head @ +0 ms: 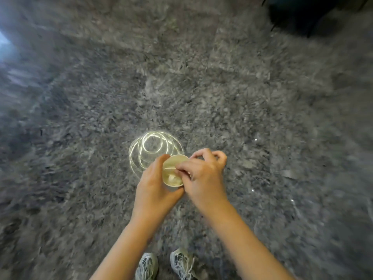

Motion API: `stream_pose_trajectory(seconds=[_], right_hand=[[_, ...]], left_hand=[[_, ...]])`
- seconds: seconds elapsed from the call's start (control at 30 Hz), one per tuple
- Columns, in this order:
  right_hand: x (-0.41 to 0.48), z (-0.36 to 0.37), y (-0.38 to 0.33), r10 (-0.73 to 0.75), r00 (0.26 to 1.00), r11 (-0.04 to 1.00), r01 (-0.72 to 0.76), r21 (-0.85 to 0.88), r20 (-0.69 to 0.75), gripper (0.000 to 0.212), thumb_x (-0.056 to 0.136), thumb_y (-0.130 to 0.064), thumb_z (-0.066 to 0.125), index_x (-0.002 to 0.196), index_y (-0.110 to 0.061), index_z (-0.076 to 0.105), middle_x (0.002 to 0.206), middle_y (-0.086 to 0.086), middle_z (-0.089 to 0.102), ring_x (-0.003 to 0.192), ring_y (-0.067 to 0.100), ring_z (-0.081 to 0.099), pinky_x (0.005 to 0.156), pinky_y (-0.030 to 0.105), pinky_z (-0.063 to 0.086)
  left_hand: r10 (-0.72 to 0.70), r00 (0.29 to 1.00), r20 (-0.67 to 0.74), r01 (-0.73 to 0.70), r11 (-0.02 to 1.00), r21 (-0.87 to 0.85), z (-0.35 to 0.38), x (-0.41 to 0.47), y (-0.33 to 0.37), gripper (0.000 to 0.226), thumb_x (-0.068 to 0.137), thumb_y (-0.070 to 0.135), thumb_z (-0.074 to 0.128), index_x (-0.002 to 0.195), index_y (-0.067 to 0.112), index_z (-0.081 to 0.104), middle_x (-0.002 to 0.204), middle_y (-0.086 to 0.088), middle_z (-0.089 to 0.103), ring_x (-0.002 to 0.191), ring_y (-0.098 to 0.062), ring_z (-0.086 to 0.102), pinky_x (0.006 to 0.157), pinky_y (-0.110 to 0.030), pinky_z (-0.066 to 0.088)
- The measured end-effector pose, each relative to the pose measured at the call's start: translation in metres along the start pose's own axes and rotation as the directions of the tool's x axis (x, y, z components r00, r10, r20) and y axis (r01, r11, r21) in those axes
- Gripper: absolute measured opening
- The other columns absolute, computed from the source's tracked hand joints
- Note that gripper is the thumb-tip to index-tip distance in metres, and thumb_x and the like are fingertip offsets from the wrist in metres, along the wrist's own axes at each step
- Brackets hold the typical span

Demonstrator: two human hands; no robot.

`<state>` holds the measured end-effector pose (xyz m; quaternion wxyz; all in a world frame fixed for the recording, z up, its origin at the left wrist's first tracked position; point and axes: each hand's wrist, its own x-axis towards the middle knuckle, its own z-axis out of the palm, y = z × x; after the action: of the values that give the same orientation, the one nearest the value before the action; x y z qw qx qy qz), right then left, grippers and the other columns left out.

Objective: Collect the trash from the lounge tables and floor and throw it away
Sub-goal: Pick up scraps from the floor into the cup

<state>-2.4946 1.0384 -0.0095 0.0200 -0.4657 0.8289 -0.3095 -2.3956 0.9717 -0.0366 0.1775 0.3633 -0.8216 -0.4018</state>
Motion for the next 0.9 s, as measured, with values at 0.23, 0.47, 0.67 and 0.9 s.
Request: stream_pose_trajectory(seconds=[0.23,0.47,0.67,0.9], right_hand=[[0.004,-0.067,-0.006,0.180,0.984,0.975,-0.178,-0.132,0.002,0.010,0.071,-0.020,0.075,0.064,-0.014,0.071,0.066,0.004,0.063,0.086,0.021,0.060,0.094,0.033,0.014],[-0.035,-0.116,-0.029,0.368,0.919,0.903,-0.390,-0.182,-0.140,0.044,0.092,-0.039,0.041,0.071,-0.014,0.071,0.073,0.001,0.066,0.104,0.021,0.047,0.095,0.037,0.009],[-0.117,-0.145,-0.050,0.547,0.722,0.711,-0.668,-0.220,-0.424,0.045,0.090,-0.036,0.040,0.065,-0.014,0.071,0.070,0.000,0.069,0.094,0.022,0.055,0.088,0.035,0.017],[-0.250,-0.203,-0.070,0.579,0.324,0.436,-0.898,-0.052,-0.748,0.041,0.087,-0.034,0.040,0.066,-0.016,0.070,0.069,-0.004,0.068,0.086,0.023,0.060,0.084,0.034,0.021]], left_hand=[[0.242,0.949,0.203,-0.236,0.970,-0.053,-0.011,0.026,0.065,0.064,0.062,0.037,0.078,0.116,0.020,0.048,0.102,0.009,0.062,0.092,-0.011,0.058,0.071,-0.016,0.040],[0.476,0.752,0.456,-0.477,0.871,-0.122,-0.019,0.020,0.107,0.058,0.060,0.036,0.078,0.107,0.023,0.048,0.082,0.020,0.056,0.073,0.007,0.054,0.060,-0.002,0.037],[0.603,0.470,0.645,-0.583,0.761,-0.286,0.002,-0.024,0.149,0.066,0.060,0.042,0.076,0.116,0.018,0.050,0.093,0.010,0.061,0.080,-0.007,0.058,0.063,-0.005,0.037],[0.705,0.042,0.708,-0.609,0.580,-0.541,0.054,-0.141,0.232,0.061,0.067,0.033,0.078,0.118,0.015,0.049,0.097,0.007,0.062,0.082,-0.011,0.060,0.062,-0.012,0.042]])
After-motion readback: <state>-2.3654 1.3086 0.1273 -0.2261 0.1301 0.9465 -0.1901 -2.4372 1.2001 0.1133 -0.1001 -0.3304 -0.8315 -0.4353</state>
